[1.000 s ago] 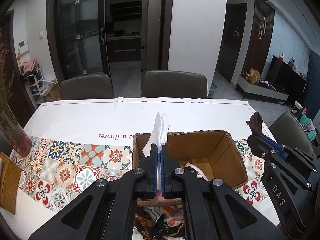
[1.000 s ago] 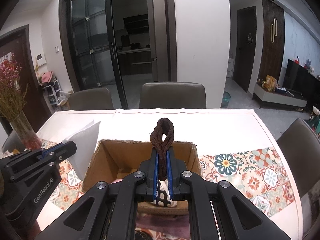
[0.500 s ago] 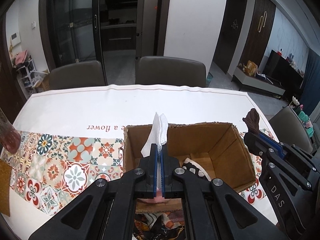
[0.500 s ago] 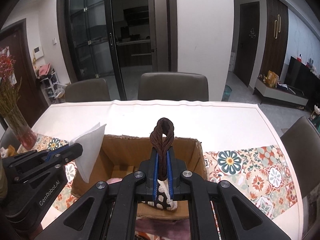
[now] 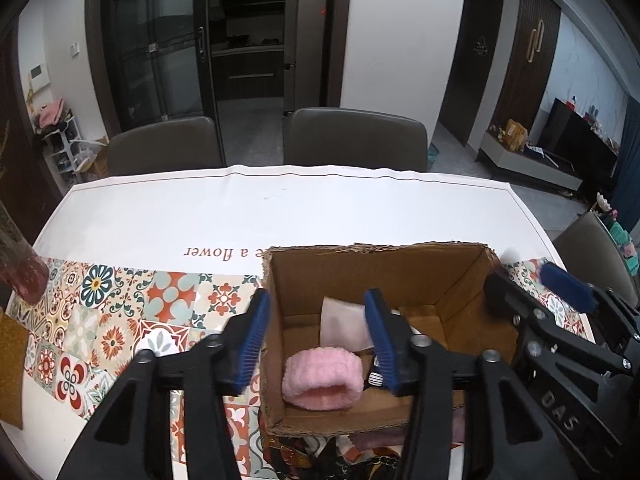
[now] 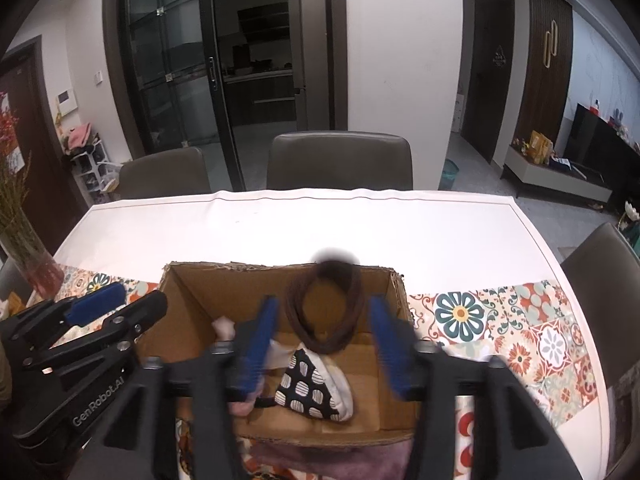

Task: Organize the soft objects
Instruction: 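Open both tools to drop the white cloth and hair tie into the box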

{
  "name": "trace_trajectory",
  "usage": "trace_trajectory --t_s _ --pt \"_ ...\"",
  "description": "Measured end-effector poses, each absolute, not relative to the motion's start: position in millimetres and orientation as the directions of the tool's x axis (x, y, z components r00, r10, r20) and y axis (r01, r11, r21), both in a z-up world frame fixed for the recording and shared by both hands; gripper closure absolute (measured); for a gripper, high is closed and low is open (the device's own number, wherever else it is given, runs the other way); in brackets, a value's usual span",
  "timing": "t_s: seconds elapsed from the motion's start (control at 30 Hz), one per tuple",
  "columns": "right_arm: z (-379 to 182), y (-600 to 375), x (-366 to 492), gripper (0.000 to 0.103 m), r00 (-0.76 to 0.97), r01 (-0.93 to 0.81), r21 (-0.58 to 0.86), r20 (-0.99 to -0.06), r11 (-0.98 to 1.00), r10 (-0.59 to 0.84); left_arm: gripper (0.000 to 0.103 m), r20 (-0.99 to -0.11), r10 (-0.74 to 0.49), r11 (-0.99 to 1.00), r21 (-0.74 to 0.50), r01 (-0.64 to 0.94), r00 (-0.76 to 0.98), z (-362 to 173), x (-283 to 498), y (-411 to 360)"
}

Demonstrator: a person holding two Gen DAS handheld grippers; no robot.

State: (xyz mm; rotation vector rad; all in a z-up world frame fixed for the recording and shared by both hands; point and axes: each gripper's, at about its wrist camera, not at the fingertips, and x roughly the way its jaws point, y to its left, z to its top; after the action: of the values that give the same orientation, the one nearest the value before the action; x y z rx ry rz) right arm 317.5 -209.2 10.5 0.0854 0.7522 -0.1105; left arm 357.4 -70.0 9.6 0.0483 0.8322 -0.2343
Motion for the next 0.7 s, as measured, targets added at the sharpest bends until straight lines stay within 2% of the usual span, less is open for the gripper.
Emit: trace_trajectory --t_s 0.03,0.13,0.4,0.53,0.7 --pt "11 -210 317 0.03 0.726 0.134 0.039 -0.684 0.99 -0.071 0.05 -0.737 -0.185 0.974 -0.05 0.22 0.65 9 357 -69" --pt "14 -209 315 0.025 0.731 0.142 0.034 -0.677 0.989 -0.082 0.049 -0.737 -0.169 0.978 -0.045 0.202 0.655 8 357 -65" --pt "20 -212 308 0.024 0.736 0.155 0.035 -0.671 0.987 -0.092 0.032 -0.726 -0.13 0.986 -0.024 0.163 0.676 13 349 -60" --pt "25 -214 302 0.024 0.74 0.159 0.042 -0.666 0.986 -0.091 0.016 -0.71 -0.105 0.99 -0.01 0.139 0.696 21 341 -58" --pt "32 -214 289 0.024 0.75 0.162 0.047 -0.655 0.986 -0.092 0.014 -0.693 -0.072 0.994 0.008 0.108 0.717 28 329 -52"
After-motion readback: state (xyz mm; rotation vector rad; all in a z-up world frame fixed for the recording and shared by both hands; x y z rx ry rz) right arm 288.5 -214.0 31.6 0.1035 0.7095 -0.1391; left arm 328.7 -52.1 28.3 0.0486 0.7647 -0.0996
